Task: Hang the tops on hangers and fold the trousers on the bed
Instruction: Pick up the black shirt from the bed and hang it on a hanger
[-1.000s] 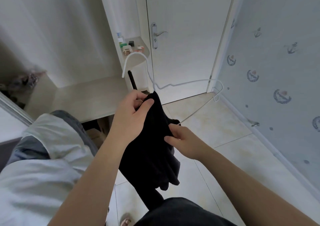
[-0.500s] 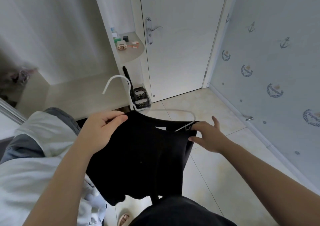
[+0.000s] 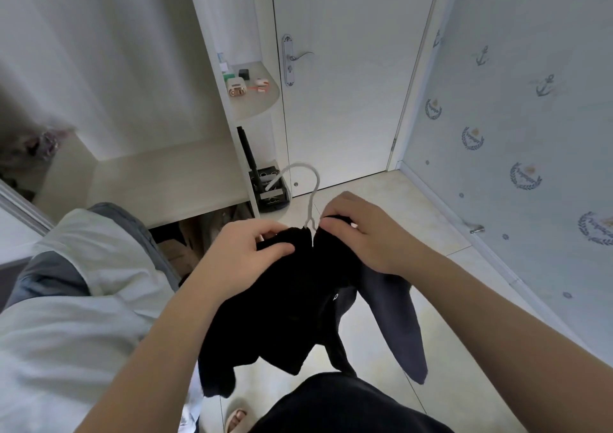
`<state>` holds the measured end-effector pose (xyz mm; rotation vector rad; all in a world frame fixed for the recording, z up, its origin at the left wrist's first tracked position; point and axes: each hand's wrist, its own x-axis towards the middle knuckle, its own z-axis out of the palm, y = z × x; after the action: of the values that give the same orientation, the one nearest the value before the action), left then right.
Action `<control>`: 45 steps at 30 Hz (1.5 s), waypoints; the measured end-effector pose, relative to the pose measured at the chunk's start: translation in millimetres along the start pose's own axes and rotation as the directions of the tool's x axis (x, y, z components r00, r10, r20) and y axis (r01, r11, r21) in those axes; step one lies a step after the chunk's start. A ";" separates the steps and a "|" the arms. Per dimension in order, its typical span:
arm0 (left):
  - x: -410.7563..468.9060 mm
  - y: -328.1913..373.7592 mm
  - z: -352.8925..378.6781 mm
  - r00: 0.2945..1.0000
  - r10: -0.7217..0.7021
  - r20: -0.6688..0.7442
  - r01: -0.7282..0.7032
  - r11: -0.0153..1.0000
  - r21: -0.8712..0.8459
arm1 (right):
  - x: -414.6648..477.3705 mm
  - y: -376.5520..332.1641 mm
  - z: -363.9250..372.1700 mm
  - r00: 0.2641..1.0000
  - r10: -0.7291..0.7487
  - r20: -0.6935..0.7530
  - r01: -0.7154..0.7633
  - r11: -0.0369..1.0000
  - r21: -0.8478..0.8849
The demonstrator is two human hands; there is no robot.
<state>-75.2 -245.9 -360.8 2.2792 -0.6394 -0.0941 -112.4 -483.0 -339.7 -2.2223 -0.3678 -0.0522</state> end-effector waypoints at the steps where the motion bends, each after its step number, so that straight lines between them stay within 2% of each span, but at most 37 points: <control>1: -2.0 -3.4 -4.9 1.000 0.013 -0.016 -0.013 1.000 0.006 | -2.4 3.9 -2.1 0.999 0.036 -0.004 -0.036 0.999 0.008; 4: -7.7 -11.2 -17.1 0.997 0.059 -0.046 -0.056 0.997 0.051 | -12.1 17.7 -9.5 0.984 0.173 -0.032 -0.169 0.981 0.100; 6: -9.4 -10.6 -16.7 0.995 0.086 -0.044 -0.083 0.994 0.069 | -14.8 19.9 -13.3 0.977 0.213 -0.020 -0.206 0.962 0.181; 14: 6.8 19.3 5.3 0.973 0.218 0.077 -0.226 0.968 0.108 | -0.8 -1.0 -6.4 0.991 0.120 0.064 -0.127 0.984 0.125; 18: 8.5 -8.0 -14.6 0.991 0.132 0.009 -0.132 0.981 0.143 | -10.1 16.7 -27.1 0.985 0.166 -0.040 -0.156 0.971 0.178; 21: 3.6 -26.0 -26.2 0.996 0.072 -0.050 -0.066 0.991 0.116 | -18.2 29.5 -43.3 0.978 0.202 -0.057 -0.189 0.966 0.175; 26: 4.7 -20.1 -13.2 0.997 0.070 -0.031 -0.068 0.996 0.062 | -12.2 25.5 -43.0 0.980 0.197 -0.029 -0.190 0.970 0.149; 32: 3.0 -24.0 -15.1 0.999 0.027 -0.018 -0.026 0.999 0.046 | -14.8 16.7 -39.6 0.979 0.178 -0.097 -0.159 0.972 0.176; 36: -5.2 -44.2 -9.6 0.977 -0.165 -0.138 0.166 0.986 -0.006 | -18.4 17.9 -44.3 0.969 0.196 -0.151 -0.160 0.961 0.225; 38: -10.6 -51.0 -8.0 0.960 -0.206 -0.192 0.209 0.978 -0.005 | -20.3 20.1 -46.0 0.968 0.202 -0.146 -0.163 0.957 0.240; 41: -15.0 -52.2 -9.9 0.940 -0.129 -0.315 0.159 0.985 0.069 | -23.3 24.7 -46.5 0.972 0.213 -0.104 -0.191 0.963 0.190; 45: -15.3 -46.0 -12.4 0.848 -0.024 -0.530 0.136 0.975 0.173 | -25.7 29.7 -41.6 0.958 0.287 0.001 -0.277 0.925 0.259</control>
<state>-66.2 -203.3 -385.5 2.3765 -0.2680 0.5679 -124.8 -538.8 -340.3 -1.9922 -0.0272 0.1046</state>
